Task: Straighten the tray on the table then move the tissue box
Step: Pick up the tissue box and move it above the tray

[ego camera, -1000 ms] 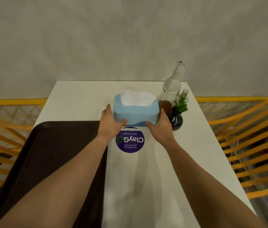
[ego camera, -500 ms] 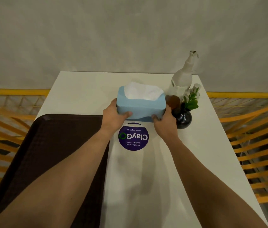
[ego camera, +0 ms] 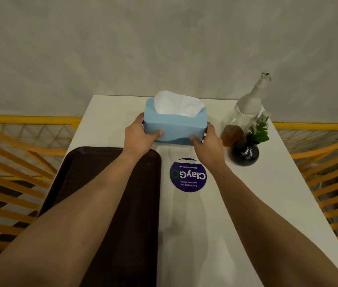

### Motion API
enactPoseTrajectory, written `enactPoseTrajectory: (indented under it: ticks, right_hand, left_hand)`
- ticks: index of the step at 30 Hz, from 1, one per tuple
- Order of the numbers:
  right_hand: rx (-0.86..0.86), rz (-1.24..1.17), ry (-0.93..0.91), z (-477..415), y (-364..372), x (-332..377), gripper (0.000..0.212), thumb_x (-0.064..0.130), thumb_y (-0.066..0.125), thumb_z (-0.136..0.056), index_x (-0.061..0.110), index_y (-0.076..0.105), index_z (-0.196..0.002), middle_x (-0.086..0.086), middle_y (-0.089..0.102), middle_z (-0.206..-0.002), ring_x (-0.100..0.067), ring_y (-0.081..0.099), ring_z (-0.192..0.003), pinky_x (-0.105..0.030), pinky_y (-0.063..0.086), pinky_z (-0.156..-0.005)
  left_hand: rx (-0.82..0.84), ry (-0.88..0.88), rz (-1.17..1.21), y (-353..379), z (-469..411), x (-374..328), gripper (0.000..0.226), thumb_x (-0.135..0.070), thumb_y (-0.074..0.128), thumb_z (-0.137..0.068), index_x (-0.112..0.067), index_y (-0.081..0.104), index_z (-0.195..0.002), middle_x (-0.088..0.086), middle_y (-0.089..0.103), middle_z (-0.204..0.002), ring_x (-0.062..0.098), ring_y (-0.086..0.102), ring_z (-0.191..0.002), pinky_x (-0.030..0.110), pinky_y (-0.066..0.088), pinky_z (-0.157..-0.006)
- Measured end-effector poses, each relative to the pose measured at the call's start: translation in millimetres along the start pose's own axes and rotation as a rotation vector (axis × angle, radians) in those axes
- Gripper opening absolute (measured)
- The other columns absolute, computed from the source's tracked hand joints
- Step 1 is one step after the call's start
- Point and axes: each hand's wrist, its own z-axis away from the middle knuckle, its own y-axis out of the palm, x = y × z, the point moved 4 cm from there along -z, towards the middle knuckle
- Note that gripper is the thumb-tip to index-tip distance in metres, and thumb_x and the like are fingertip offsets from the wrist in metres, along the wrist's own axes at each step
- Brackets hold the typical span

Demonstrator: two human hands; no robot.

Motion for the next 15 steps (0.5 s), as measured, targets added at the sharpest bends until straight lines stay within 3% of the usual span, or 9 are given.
enactPoseTrajectory:
  ticks: [4, 15]
  right_hand:
    - [0.029, -0.038, -0.002, 6, 37, 28, 0.056, 0.028, 0.065, -0.098, 0.02, 0.037, -0.146, -0.004, 0.058, -0.138, -0.026, 0.059, -0.121, -0.041, 0.052, -0.096]
    - [0.021, -0.057, -0.045, 18, 142, 97, 0.056, 0.026, 0.065, -0.097, 0.019, 0.038, -0.146, -0.006, 0.057, -0.14, -0.029, 0.058, -0.124, -0.039, 0.049, -0.097]
  left_hand:
    - [-0.012, -0.014, -0.01, -43, -4, 19, 0.07, -0.032, 0.084, -0.081, -0.014, 0.053, -0.141, 0.005, 0.064, -0.132, 0.023, 0.063, -0.113, 0.02, 0.047, -0.085]
    - [0.003, -0.005, -0.052, -152, -34, 79, 0.067, -0.03, 0.083, -0.081, -0.015, 0.054, -0.14, 0.005, 0.065, -0.13, 0.025, 0.063, -0.114, 0.033, 0.054, -0.09]
